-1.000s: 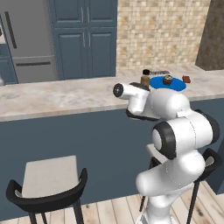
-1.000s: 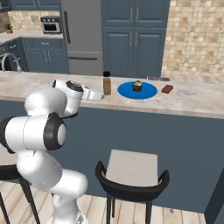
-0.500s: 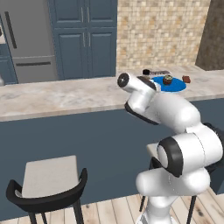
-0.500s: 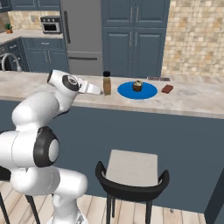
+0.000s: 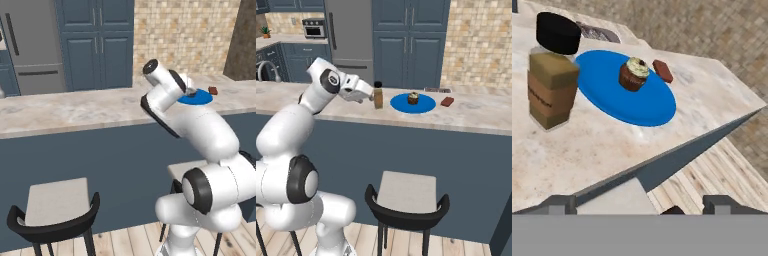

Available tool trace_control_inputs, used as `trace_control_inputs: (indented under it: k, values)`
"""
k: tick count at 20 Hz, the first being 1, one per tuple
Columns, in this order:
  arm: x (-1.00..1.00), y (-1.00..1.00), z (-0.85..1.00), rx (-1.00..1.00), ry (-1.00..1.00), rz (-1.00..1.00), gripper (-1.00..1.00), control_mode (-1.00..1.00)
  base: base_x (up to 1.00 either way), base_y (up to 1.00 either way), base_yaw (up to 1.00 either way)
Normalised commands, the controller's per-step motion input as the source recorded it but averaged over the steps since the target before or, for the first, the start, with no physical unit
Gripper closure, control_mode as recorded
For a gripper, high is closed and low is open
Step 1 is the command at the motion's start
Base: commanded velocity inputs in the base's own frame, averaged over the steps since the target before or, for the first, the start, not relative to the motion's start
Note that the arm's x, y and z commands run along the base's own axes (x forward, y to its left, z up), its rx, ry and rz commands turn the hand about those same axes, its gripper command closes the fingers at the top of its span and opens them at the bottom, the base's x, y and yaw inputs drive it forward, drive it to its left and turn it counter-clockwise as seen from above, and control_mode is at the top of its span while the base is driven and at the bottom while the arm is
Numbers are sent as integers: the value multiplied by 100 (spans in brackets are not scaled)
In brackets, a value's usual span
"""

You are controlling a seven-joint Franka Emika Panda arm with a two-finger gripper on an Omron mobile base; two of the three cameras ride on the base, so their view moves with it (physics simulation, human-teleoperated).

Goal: Take the cinnamon bottle from the cabinet and place it on the dining table, next to the plate with the cupcake. Then take the chocolate from the dining counter and place it on the cupcake plate.

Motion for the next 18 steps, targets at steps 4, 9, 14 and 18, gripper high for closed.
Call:
trace_control_inputs:
  k: [4, 9, 14, 18]
  values:
    - [-54, -40, 40, 9, 12, 1, -100, -100, 0, 0, 0]
    - [-35, -56, 38, 19, 5, 0, -100, -100, 0, 0, 0]
    - [-13, -69, 25, 25, 6, 0, -100, -100, 0, 0, 0]
    - [-1, -71, 23, 25, 0, 0, -100, -100, 0, 0, 0]
